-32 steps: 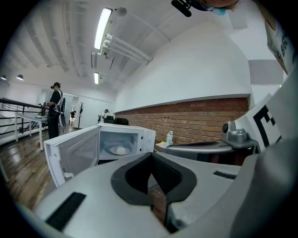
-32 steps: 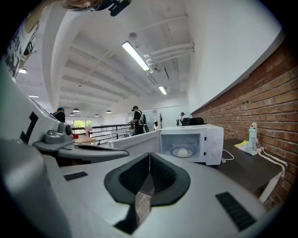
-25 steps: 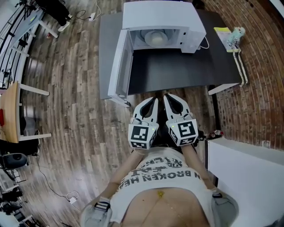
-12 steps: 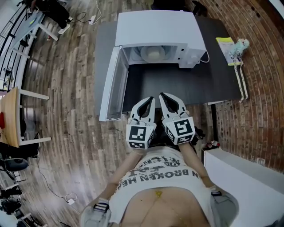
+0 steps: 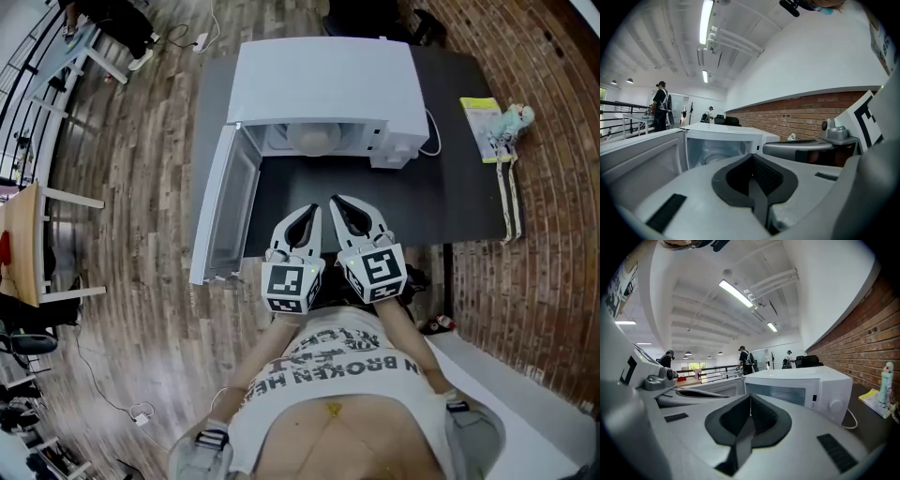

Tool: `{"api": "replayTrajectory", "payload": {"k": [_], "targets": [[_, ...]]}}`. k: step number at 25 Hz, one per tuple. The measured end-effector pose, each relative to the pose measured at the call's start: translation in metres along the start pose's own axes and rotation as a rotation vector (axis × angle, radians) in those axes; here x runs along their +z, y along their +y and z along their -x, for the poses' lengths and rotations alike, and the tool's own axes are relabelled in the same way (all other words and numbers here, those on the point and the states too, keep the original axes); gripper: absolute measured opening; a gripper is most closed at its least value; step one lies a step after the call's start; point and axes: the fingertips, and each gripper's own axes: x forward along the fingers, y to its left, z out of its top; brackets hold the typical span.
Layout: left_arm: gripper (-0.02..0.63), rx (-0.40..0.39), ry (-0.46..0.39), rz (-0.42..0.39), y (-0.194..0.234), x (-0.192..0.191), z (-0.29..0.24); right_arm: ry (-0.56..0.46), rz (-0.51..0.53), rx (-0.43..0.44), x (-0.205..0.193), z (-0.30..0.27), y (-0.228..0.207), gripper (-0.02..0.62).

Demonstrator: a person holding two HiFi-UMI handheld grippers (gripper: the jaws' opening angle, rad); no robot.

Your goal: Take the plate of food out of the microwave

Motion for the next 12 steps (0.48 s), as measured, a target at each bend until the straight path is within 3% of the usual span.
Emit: {"api": "replayTrajectory", "payload": {"k": [12], "targets": [[0.006,0.066,0.014,0.025,0.012,0.002,-0.031,0.016,-0.025,0.067,-0.006,-0.027,-0.025,0.009]]}}
